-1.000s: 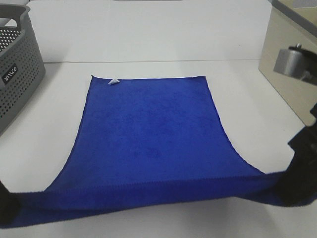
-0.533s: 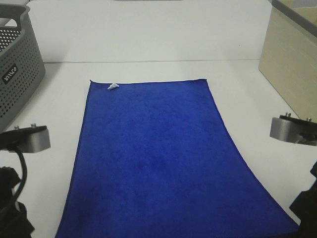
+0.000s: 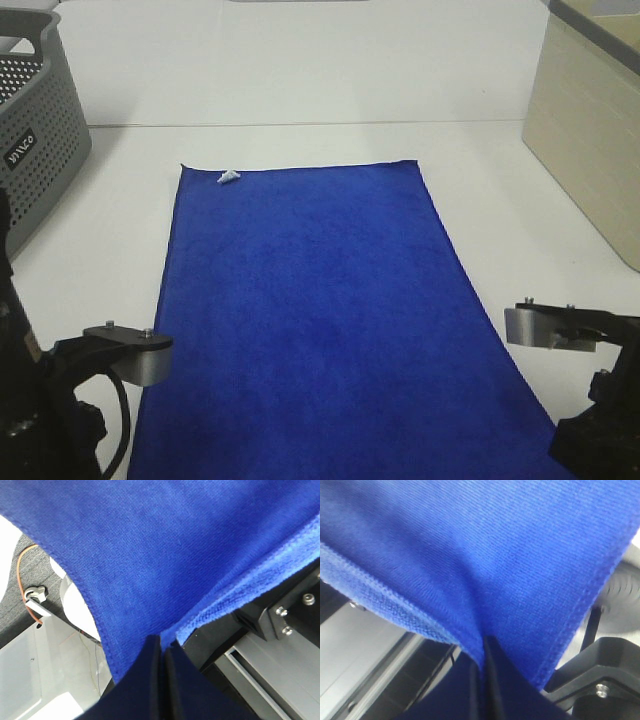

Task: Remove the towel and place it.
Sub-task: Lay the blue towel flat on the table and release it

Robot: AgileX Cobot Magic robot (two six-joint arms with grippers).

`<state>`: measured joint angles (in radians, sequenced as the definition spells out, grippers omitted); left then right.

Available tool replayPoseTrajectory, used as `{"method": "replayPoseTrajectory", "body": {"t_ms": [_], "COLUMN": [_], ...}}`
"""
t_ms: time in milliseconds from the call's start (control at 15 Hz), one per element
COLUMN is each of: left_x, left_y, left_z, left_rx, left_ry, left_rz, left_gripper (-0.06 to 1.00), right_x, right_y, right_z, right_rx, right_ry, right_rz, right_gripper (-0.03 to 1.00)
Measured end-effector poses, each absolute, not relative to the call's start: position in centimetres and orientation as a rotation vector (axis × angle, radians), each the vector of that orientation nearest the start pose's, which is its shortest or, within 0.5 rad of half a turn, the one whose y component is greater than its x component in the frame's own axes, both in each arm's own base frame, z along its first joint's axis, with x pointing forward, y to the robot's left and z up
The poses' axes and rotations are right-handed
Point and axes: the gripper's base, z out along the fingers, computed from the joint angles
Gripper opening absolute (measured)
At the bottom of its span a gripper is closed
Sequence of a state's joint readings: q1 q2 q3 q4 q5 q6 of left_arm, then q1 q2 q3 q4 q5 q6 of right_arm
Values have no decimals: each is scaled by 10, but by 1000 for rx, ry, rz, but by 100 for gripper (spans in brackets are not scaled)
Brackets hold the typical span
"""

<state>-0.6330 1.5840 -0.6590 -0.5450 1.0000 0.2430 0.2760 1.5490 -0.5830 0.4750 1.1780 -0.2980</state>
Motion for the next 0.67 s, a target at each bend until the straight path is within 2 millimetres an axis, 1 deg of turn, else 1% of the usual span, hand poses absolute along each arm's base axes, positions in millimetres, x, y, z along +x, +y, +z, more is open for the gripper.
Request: {"method": "replayPoseTrajectory", "body": {"t_ms": [67, 133, 200, 333, 467, 667], "left_x": [146, 147, 148, 150, 152, 161], "left_y": [-158, -160, -161, -162, -164, -169], "left_z": [151, 144, 139, 131, 126, 130], "left_rx": [872, 875, 866, 848, 845, 887], "left_ry": [3307, 3324, 3338, 3364, 3374, 3338], "left_rz": [-616, -597, -587, -578, -575, -566], "left_gripper": [0, 0, 0, 0, 0, 0], "right_x": [158, 160, 161, 163, 165, 165], "right_y": [85, 85, 85, 85, 85, 84], "right_z": [149, 135, 127, 117, 112, 112], "right_rx": [-490, -486, -472, -461, -460, -481], "right_ry": [3525, 3586, 3611, 3639, 3642, 3633], "right_rz": [712, 712, 705, 698, 689, 678], "right_gripper": [2, 2, 2, 2, 2, 2]}}
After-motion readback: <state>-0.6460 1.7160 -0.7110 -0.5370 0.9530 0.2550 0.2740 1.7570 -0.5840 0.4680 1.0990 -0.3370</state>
